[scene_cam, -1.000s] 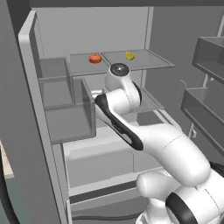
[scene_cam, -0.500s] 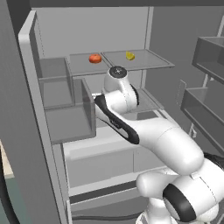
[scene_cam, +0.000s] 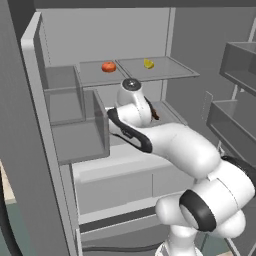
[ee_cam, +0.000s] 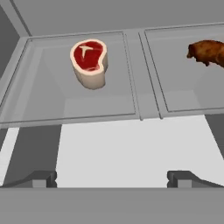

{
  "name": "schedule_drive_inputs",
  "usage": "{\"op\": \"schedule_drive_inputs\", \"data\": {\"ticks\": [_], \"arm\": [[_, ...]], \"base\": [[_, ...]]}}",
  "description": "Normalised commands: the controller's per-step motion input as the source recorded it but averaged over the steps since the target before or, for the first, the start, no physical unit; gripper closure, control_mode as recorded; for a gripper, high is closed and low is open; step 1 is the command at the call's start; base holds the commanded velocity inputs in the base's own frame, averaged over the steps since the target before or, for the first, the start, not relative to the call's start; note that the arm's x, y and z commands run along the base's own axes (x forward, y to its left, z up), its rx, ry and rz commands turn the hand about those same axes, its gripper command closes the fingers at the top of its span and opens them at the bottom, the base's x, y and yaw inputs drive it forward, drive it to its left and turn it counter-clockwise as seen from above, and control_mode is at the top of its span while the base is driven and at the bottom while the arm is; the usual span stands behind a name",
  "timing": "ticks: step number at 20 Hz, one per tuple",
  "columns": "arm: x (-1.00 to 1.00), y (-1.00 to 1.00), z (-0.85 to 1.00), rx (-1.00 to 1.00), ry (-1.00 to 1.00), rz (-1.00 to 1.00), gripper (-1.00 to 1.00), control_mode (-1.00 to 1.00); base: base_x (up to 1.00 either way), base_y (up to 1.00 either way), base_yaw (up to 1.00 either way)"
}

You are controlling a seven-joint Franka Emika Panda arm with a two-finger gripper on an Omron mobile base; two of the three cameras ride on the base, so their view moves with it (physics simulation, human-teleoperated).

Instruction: Gather the lemon wedge and squash from the fridge and place them on a tray on the dining counter. Then gather the chicken drumstick and steak from the fridge and place them on the other tray.

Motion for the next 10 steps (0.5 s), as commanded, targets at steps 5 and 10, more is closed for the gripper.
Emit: {"op": "schedule_drive_inputs", "data": {"ticks": [5, 10], "arm": [[0.52, 0.02, -0.22, -0.01, 0.00, 0.03, -1.00, -1.00], [0.42, 0.14, -0.19, -0.04, 0.00, 0.10, -1.00, -1.00]], "base": [[0.00, 0.00, 0.00], [0.00, 0.00, 0.00]]}}
